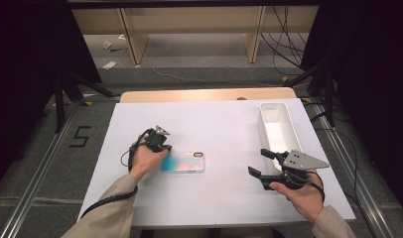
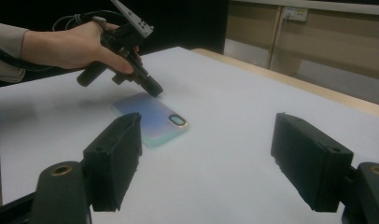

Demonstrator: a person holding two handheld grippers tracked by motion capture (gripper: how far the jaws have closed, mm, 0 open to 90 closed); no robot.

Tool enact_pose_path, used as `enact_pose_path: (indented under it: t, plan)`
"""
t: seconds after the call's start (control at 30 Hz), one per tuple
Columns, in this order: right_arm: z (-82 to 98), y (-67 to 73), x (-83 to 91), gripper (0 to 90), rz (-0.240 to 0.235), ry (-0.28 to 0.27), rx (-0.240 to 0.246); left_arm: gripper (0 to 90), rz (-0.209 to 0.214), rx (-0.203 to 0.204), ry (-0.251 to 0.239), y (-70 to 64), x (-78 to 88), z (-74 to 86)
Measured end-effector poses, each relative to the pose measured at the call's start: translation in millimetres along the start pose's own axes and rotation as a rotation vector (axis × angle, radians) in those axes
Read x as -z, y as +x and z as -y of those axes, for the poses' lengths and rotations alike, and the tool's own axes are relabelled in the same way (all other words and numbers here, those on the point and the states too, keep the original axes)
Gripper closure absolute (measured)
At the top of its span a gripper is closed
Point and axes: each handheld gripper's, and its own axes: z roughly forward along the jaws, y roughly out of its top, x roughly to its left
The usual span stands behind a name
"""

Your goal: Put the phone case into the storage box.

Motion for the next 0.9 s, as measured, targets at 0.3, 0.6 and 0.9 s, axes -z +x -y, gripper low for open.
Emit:
enact_pose_path:
  t: [0.3,0.6,0.9]
  plan:
    - [-0.6,-0.1,0.7,25.5,0.007,0.003,0.002,89.9,0.017,-0.044,0.039,-6.0,10.3,8.7]
    - [-1.1,0.0,0.8,25.6,0.005,0.002,0.006,89.9,0.028,-0.101,0.061,-18.3,19.0,17.2]
    - [-1.2,0.5,-0.2,25.6,0.005,0.003,0.006,89.8,0.043,-0.144,0.076,-32.4,28.0,27.1]
